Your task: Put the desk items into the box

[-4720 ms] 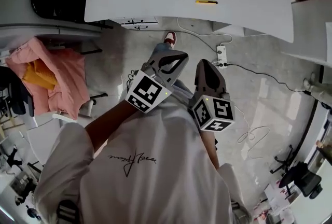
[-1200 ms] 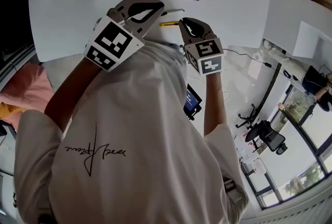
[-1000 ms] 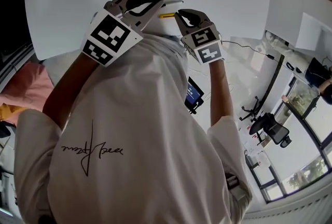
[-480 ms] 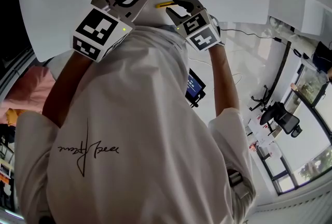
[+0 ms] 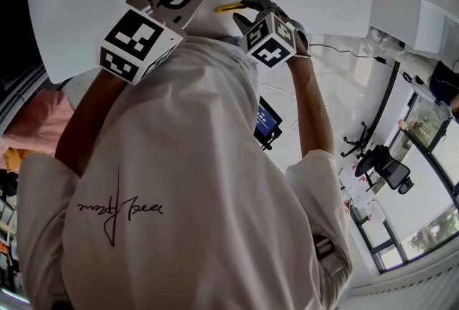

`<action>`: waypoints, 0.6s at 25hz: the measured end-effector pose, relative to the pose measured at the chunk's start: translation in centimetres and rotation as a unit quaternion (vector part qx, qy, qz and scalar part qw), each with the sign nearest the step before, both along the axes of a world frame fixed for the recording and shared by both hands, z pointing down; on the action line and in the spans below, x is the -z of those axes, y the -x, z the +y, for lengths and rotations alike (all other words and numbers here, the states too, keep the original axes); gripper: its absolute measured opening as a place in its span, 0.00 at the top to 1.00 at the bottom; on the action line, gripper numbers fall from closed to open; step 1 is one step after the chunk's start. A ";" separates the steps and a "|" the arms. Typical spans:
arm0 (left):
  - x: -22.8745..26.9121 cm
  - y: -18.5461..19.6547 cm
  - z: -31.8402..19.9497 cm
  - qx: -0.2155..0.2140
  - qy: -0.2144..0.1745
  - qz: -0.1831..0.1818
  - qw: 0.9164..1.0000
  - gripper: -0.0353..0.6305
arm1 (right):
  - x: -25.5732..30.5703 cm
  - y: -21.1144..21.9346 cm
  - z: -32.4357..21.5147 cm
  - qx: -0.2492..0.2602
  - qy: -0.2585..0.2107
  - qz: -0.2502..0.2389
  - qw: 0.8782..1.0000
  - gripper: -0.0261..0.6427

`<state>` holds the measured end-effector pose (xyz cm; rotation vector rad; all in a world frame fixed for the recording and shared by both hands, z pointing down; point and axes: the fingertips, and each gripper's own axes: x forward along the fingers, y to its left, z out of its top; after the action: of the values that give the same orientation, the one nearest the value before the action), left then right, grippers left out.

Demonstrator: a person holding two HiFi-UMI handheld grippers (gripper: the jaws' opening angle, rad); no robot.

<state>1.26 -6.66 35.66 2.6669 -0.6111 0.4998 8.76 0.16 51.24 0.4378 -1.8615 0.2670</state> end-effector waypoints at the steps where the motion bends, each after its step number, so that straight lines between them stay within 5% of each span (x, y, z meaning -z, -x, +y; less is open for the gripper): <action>1: 0.1 0.2 0.0 0.003 0.000 0.001 1.000 0.95 | -0.2 0.1 0.2 0.010 0.001 0.007 1.000 0.75; 15: -0.2 0.4 -0.3 0.005 0.007 0.000 1.000 0.94 | -3.6 -0.6 0.3 0.090 0.026 0.059 0.994 0.75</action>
<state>0.91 -6.91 35.88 2.6498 -0.6169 0.4991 9.33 0.48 54.79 0.2434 -1.7610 0.1638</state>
